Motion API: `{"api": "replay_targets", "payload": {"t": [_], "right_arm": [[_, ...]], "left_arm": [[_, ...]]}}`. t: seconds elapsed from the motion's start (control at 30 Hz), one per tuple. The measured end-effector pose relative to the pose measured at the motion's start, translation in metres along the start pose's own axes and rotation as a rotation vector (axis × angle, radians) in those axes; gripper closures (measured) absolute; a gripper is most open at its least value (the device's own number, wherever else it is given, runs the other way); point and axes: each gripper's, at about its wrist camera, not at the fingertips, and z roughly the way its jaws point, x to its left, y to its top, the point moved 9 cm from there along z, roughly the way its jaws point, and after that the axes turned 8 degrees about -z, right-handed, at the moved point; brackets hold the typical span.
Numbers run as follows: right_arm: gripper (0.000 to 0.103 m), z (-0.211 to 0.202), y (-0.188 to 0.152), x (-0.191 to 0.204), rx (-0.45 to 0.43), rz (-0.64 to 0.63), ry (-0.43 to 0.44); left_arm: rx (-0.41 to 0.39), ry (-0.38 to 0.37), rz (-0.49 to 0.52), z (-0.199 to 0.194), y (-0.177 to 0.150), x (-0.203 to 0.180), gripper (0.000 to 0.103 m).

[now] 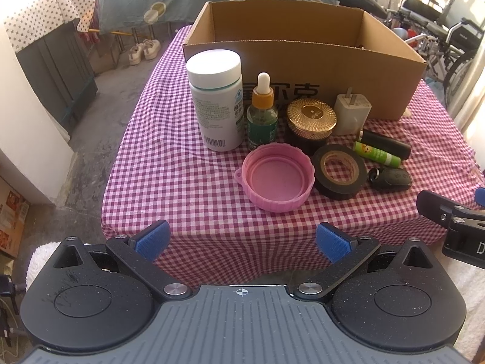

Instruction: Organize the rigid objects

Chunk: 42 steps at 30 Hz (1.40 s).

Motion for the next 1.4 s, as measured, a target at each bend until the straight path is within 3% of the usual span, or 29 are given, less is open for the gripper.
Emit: {"api": "replay_targets", "payload": {"t": [0.4,0.83,1.13,1.33,1.4], "right_arm": [[0.000,0.014,0.011,-0.019,-0.027,0.038,-0.011],[0.000,0.030,0.007,-0.052,-0.026,0.147,0.071],[0.001,0.040,0.014,-0.055,-0.066,0.167,0.126],[0.010,0.056,0.028,-0.056,-0.084,0.129,0.168],[0.022,0.062,0.034,-0.054,-0.090,0.085,0.188]], "left_arm": [[-0.031,-0.059,0.060,0.008,0.016,-0.022,0.000],[-0.120,-0.321,0.158,0.005,0.020,-0.079,0.000],[-0.128,-0.383,0.257,0.009,0.018,-0.116,0.002],[-0.128,-0.389,0.304,0.013,0.022,-0.132,0.005],[-0.131,-0.394,0.325,0.015,0.023,-0.139,0.008]]}}
